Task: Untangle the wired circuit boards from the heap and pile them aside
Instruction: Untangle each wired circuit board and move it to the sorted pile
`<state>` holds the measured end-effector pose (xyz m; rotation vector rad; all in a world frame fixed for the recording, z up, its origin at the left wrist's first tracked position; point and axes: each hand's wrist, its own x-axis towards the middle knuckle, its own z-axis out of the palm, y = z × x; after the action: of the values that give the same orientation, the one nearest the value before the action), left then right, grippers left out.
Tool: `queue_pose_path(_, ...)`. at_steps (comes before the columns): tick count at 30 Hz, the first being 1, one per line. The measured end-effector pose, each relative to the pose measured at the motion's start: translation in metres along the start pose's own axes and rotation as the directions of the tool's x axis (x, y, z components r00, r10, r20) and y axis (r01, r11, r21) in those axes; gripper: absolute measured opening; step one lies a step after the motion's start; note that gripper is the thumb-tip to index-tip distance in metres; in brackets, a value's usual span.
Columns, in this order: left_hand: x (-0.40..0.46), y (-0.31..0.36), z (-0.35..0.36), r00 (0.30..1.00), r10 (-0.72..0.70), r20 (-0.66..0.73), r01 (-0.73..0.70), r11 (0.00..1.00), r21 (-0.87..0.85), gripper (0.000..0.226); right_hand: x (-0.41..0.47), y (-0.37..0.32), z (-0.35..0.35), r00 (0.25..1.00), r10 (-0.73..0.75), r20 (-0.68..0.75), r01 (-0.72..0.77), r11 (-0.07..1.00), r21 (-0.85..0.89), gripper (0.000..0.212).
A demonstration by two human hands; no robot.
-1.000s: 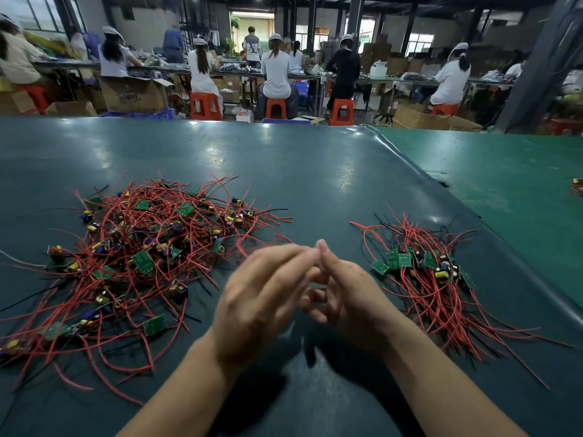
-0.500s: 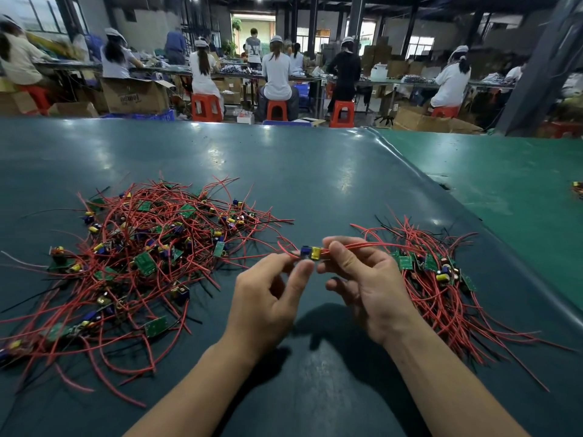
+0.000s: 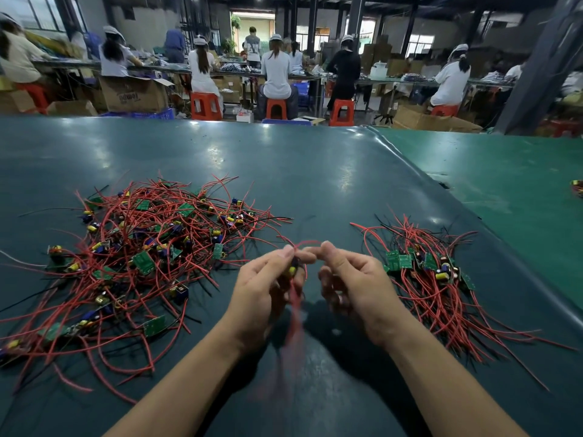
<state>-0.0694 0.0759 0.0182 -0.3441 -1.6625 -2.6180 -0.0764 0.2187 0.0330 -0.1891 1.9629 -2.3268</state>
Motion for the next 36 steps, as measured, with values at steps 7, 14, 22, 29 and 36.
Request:
queue_pose_path(7, -0.006, -0.001, -0.001, 0.946, -0.236, 0.223, 0.222, 0.971, 0.087, 0.029, 0.001, -0.002, -0.006, 0.995, 0.045, 0.085, -0.048, 0.998, 0.035, 0.026)
queue_pose_path(14, -0.008, 0.0, 0.0, 0.934, -0.237, 0.269, 0.208, 0.969, 0.131, 0.029, 0.004, -0.001, -0.007, 0.997, 0.078, 0.023, -0.08, 0.988, 0.133, 0.022)
queue_pose_path(22, -0.014, 0.004, 0.003, 0.935, -0.21, 0.286, 0.139, 0.958, 0.25, 0.03, 0.017, -0.006, -0.025, 0.925, 0.012, -0.379, 0.1, 0.957, 0.273, 0.018)
queue_pose_path(29, -0.015, 0.003, 0.001, 0.94, -0.191, 0.282, 0.111, 0.954, 0.277, 0.027, 0.021, -0.002, -0.027, 0.912, 0.164, -0.377, 0.005, 0.912, 0.409, 0.037)
queue_pose_path(36, -0.009, 0.005, 0.001, 0.982, -0.158, 0.102, 0.141, 0.978, 0.152, 0.022, 0.011, -0.008, -0.018, 0.986, 0.105, -0.129, -0.072, 0.968, 0.24, 0.058)
